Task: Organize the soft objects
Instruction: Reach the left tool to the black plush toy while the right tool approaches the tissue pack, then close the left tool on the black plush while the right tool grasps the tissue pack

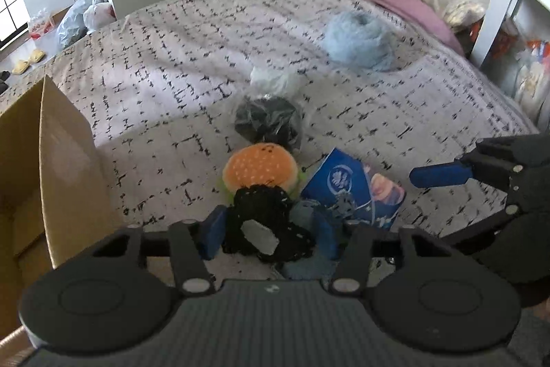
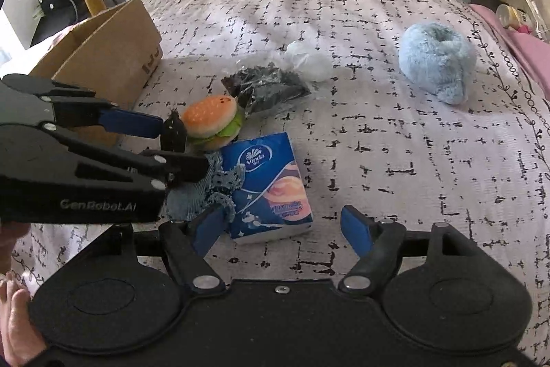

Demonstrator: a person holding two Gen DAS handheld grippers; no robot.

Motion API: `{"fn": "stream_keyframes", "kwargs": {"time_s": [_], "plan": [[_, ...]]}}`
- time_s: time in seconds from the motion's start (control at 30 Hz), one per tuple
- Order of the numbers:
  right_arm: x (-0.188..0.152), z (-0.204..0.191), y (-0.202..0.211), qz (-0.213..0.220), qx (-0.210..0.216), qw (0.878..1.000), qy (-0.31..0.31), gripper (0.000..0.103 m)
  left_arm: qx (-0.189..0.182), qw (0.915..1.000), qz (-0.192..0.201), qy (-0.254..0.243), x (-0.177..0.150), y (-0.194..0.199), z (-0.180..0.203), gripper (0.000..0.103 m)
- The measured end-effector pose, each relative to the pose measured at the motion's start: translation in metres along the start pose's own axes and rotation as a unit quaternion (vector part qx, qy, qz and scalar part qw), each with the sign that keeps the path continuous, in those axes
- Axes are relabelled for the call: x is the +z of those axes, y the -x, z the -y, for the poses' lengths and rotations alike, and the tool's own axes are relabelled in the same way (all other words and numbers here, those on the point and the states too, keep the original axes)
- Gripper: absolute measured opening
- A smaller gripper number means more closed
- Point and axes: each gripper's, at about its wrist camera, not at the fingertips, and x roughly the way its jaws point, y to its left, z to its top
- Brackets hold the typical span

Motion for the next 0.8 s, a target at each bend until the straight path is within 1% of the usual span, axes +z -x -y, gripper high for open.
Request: {"fn": "stream_keyframes", "kwargs": {"time_s": [0.03, 0.07, 0.1, 0.2, 0.3, 0.37, 0.57, 0.63, 0.7, 0.8], "plan": [[-0.001, 0.000, -0.001, -0.001, -0.001, 1.000, 0.001, 0.067, -0.002, 1.0000, -0.002, 0.005, 0.000, 0.000, -0.001, 0.039], [-0.001, 0.001, -0.001, -0.002, 0.001, 1.000, 0.000, 0.058, -0.005, 0.9999, -0.002, 0.011, 0.000, 0.000, -0.002, 0.033], [-0.001, 0.002, -0.001, -0.002, 0.002, 1.000, -0.003, 0.056, -0.009, 0.9998, -0.002, 0.016, -0.001, 0.001, -0.003, 0.023], [-0.002, 0.006, 0.006, 0.006, -0.010, 1.000, -0.014, 0.054, -0.020, 0.9994, 0.006, 0.027, -0.002, 0.008, -0.006, 0.020], [-0.003, 0.010, 0.015, 0.014, -0.006, 1.000, -0.023, 0.052, -0.023, 0.9990, 0.019, 0.034, -0.001, 0.016, -0.008, 0.020], [-0.004, 0.013, 0.022, 0.019, -0.007, 0.999, -0.026, 0.052, -0.031, 0.9985, 0.029, 0.036, 0.000, 0.024, -0.009, 0.020], [-0.005, 0.020, 0.039, 0.027, -0.012, 0.999, -0.044, 0.051, -0.040, 0.9975, 0.043, 0.038, 0.000, 0.035, -0.010, 0.020], [-0.007, 0.021, 0.042, 0.023, 0.000, 0.998, -0.052, 0.051, -0.042, 0.9974, 0.044, 0.038, -0.002, 0.037, -0.010, 0.020], [-0.009, 0.018, 0.039, 0.009, 0.007, 0.999, -0.051, 0.054, -0.047, 0.9971, 0.044, 0.040, -0.004, 0.038, -0.011, 0.020], [-0.014, 0.011, 0.031, -0.017, -0.004, 0.999, -0.045, 0.056, -0.050, 0.9969, 0.046, 0.038, -0.007, 0.042, -0.008, 0.020]]}}
